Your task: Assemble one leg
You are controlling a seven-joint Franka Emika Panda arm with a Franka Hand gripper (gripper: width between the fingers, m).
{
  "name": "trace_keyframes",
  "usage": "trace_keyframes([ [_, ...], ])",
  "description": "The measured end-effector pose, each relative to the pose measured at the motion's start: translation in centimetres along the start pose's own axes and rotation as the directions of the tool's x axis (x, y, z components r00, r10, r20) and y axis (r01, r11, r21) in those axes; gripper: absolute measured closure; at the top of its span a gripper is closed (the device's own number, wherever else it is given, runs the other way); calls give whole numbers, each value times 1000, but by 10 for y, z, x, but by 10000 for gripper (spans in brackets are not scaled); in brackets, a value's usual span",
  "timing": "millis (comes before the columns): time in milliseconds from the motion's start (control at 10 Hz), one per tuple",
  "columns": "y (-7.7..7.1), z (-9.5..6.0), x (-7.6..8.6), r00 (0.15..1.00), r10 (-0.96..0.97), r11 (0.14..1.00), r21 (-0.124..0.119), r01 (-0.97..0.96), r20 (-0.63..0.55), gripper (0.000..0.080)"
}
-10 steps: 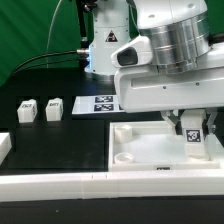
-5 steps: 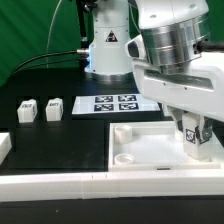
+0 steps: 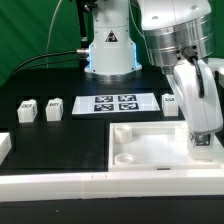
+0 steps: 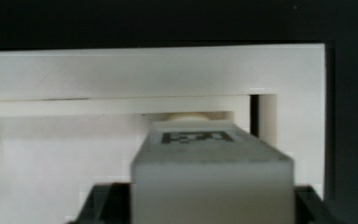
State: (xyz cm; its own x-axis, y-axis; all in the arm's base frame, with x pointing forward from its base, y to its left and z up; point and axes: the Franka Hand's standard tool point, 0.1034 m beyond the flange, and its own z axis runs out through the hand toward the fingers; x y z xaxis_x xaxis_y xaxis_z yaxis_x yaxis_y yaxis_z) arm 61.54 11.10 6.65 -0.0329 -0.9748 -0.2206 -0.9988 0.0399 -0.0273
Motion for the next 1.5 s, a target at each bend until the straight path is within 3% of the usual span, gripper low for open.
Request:
trace_keyframes([
  [200, 0, 0, -1, 1000, 3, 1000, 0, -3, 4, 505],
  [300, 0, 0, -1, 1000, -11, 1000, 0, 11, 4, 351],
  [400, 0, 0, -1, 999, -51, 999, 1, 51, 4, 351],
  [500, 0, 0, -1, 998, -58, 998, -3, 58, 5, 177],
  [600, 2, 0, -2, 995, -95, 995, -17, 95, 10, 158],
  [800, 6, 0, -4, 929, -369, 928, -48, 369, 17, 152],
  [900, 10, -1, -5, 865, -502, 862, -73, 502, 20, 152],
  [1000, 10, -3, -6, 795, -606, 792, -80, 605, 21, 150],
  [1200, 10, -5, -8, 647, -762, 643, -84, 761, 26, 150],
  [1500, 10, -3, -5, 334, -941, 329, -84, 941, 52, 150],
])
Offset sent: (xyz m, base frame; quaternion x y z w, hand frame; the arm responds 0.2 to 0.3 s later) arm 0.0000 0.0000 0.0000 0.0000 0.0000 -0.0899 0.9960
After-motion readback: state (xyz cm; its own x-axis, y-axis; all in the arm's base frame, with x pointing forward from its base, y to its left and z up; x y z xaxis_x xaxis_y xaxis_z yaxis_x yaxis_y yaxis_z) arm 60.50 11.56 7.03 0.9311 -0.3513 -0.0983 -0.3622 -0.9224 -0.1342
